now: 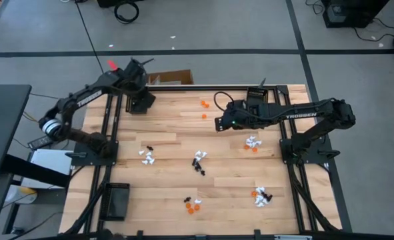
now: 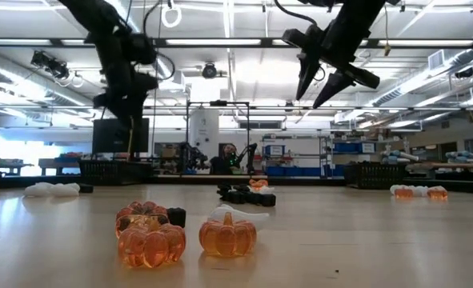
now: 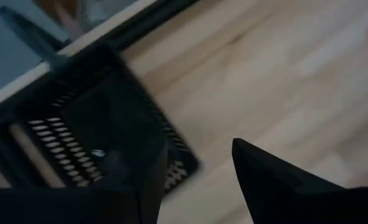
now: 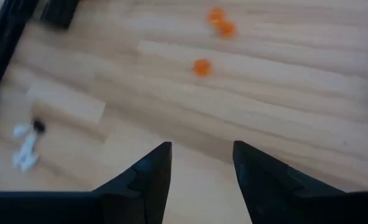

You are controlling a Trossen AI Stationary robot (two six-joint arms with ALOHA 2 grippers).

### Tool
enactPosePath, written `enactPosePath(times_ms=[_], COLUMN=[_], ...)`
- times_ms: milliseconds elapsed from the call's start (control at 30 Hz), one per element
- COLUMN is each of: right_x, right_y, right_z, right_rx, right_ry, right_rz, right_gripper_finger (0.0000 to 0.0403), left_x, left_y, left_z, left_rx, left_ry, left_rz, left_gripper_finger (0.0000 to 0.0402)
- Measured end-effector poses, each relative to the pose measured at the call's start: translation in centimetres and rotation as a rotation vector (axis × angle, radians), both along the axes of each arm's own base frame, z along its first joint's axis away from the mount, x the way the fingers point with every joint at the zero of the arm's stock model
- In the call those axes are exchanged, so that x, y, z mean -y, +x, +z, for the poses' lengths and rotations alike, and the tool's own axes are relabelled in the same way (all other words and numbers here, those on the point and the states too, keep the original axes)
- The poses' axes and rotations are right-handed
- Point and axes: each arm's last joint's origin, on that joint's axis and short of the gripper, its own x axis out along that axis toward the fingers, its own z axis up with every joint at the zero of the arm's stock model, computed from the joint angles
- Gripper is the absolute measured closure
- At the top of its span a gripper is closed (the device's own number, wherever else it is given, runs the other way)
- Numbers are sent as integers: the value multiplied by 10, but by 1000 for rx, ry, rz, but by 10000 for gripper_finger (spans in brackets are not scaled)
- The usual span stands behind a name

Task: Sort Halloween decoration
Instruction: Put the black skeleton toy into the top left black basket

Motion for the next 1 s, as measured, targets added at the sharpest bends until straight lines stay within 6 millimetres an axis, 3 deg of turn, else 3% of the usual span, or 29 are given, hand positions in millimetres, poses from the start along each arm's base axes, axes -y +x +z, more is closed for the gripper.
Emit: enactPosePath(times_ms=[167, 433, 767, 1000], right_x=[-2, -10, -24, -40], right_y=[7, 16, 14, 10], right_z=[3, 10, 4, -11], right_rx=[4, 84, 65, 70], right_ry=[-35, -72, -138, -39], right_rz=[241, 443, 326, 299], right_gripper_finger=[222, 222, 222, 222], left_x=[37, 96, 170, 178], left_y=[19, 34, 30, 21], left_z=[12, 15, -52, -88], left_rx=[59, 100, -71, -147], left_ry=[-13, -145, -295, -165], left_rz=[-62, -45, -6, -218], left_gripper_finger=[209, 210, 210, 210])
